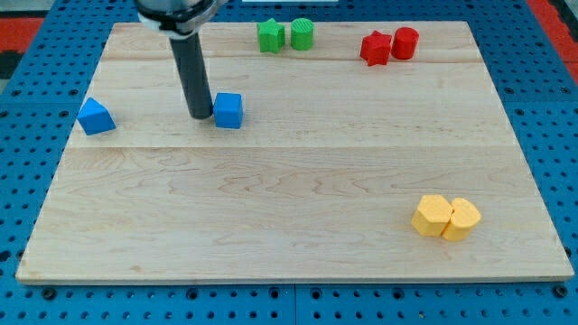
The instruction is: Place the blue cube at the bottom left of the red circle
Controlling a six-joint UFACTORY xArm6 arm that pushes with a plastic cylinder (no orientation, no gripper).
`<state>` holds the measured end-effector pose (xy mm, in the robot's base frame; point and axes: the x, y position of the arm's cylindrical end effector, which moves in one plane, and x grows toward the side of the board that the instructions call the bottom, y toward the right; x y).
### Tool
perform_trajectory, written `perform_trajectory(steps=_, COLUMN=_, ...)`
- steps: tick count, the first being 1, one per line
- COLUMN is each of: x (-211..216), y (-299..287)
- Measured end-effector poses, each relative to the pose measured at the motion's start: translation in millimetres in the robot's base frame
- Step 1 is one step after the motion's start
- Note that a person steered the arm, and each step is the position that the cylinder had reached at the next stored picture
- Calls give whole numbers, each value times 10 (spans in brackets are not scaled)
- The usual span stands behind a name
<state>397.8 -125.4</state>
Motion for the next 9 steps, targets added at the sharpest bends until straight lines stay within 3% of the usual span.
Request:
perform_trajectory(steps=1, x=-84, y=256)
perform_trajectory(steps=3, x=-404, y=1295)
perform_trajectory(steps=5, x=-775, y=1100)
perform_trajectory(steps=6, x=-842, y=1931)
perform_trajectory(steps=7, x=-842, y=2379)
perform_trajectory(steps=9, x=-1009, y=2526)
